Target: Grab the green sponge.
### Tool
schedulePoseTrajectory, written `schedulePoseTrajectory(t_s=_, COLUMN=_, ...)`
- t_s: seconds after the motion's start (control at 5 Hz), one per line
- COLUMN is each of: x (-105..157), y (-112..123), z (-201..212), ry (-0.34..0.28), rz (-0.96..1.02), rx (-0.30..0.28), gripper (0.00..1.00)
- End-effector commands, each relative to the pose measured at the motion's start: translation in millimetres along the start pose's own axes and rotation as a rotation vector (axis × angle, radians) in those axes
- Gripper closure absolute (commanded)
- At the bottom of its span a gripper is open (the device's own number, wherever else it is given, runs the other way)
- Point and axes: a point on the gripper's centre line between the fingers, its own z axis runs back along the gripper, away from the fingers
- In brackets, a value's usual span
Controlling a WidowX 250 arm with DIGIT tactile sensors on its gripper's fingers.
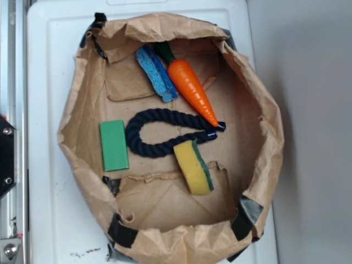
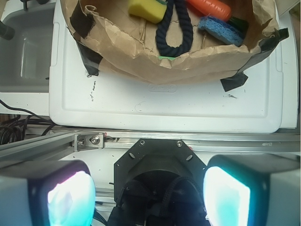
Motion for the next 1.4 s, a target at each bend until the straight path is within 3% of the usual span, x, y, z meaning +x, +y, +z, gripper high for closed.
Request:
schedulePoseTrajectory(t_s=0.0, x=49, y=-4, z=-5, ry=-0.015, rz=0.047, rx=-0.052, gripper=0.0)
schedulePoseTrajectory(t_s=0.2, x=99, y=-13, z=-10, ry=-0.025, rz=0.021, rx=-0.052, gripper=0.0)
schedulePoseTrajectory(t_s=0.4, x=127, y=-19, z=-20, ry=-0.079, rz=-0.116, rx=-0.034, gripper=0.0)
schedulePoseTrajectory(t_s=0.6, x=174, y=-26, z=-45, ry=-0.127, rz=-0.371, rx=-0.031, gripper=0.0)
schedulePoseTrajectory(t_s=0.8, x=205, y=-21, z=-66, ry=-0.106, rz=-0.599, rx=-0.105, gripper=0.0)
schedulePoseTrajectory(t_s=1.2, x=207, y=-17, z=-65, ry=-0.108, rz=-0.663, rx=-0.132, gripper=0.0)
